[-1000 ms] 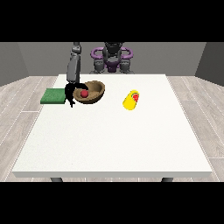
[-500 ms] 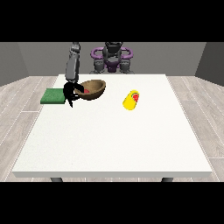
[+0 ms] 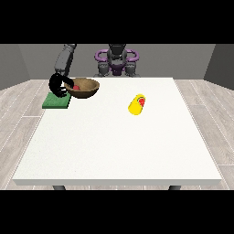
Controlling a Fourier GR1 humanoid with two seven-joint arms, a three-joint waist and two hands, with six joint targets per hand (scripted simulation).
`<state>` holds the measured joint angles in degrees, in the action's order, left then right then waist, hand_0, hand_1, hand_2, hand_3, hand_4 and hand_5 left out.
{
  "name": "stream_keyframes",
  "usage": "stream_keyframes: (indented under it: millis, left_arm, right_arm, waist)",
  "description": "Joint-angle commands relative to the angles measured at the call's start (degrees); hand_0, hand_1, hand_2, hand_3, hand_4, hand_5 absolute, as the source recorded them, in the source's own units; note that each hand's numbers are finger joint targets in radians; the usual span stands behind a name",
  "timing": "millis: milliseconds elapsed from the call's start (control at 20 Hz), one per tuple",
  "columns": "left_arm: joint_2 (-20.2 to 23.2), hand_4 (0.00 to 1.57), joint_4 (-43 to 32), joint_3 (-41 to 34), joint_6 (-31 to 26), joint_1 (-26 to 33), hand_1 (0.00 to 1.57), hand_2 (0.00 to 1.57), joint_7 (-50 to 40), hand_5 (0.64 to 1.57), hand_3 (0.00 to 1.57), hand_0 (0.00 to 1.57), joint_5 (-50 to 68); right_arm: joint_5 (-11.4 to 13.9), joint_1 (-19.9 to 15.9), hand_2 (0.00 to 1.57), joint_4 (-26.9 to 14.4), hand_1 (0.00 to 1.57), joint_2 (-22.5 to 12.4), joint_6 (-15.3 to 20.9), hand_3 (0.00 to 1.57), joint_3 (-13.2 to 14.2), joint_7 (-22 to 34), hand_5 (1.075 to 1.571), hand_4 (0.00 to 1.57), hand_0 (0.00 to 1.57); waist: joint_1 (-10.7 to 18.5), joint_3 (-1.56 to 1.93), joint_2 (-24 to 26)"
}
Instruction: Pick the cup and pour the ball into the bowl, then pick the bowl and place it on the pad
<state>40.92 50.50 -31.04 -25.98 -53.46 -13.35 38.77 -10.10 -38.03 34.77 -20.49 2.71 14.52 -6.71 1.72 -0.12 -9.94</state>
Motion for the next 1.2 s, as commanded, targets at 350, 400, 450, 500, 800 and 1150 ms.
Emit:
stream_keyframes:
  millis: [350,400,450,500,800,1150]
  left_arm:
    - [0.9,0.0,2.7,-0.2,1.0,0.2,0.0,0.0,2.8,1.571,0.0,0.0,1.6]
    - [1.0,0.0,2.9,0.6,1.5,-0.4,0.0,0.0,-0.4,1.571,0.0,0.0,3.0]
    - [1.3,0.0,3.8,0.6,2.0,-0.1,0.0,0.0,-1.8,1.571,0.0,0.0,3.8]
    - [0.9,0.0,4.0,1.3,2.7,-0.9,0.0,0.0,-1.2,1.571,0.0,0.0,3.4]
    - [-0.9,0.0,12.5,3.9,5.5,-1.9,0.0,0.0,-3.0,1.571,0.0,0.0,4.6]
    - [3.1,0.0,15.1,1.3,4.8,-2.6,0.0,0.0,-3.8,1.57,0.0,0.0,8.3]
  right_arm:
    - [0.3,-0.2,1.57,-2.2,1.57,-13.9,-8.7,1.06,2.6,-1.2,1.567,1.14,1.57]
    - [0.7,0.0,1.57,-3.2,1.57,-12.8,-7.3,1.06,2.5,-0.7,1.567,1.14,1.57]
    - [1.4,2.5,1.57,-4.7,1.57,-12.2,-7.2,1.06,2.3,-2.9,1.567,1.14,1.57]
    - [0.9,0.8,1.57,-4.3,1.57,-12.6,-7.7,1.06,2.5,-1.9,1.567,1.14,1.57]
    - [-0.3,1.4,1.57,-10.6,1.57,-19.2,-12.9,0.87,6.2,-7.0,1.565,1.12,1.57]
    - [0.1,1.4,1.57,-12.6,1.57,-20.5,-13.2,0.54,7.2,-13.6,1.563,1.16,1.57]
  waist:
    - [-1.6,0.18,-5.1]
    - [-0.8,0.17,-3.3]
    - [0.0,0.18,-2.9]
    - [-0.8,0.18,-3.4]
    - [2.0,0.26,-7.5]
    - [3.0,0.21,-13.0]
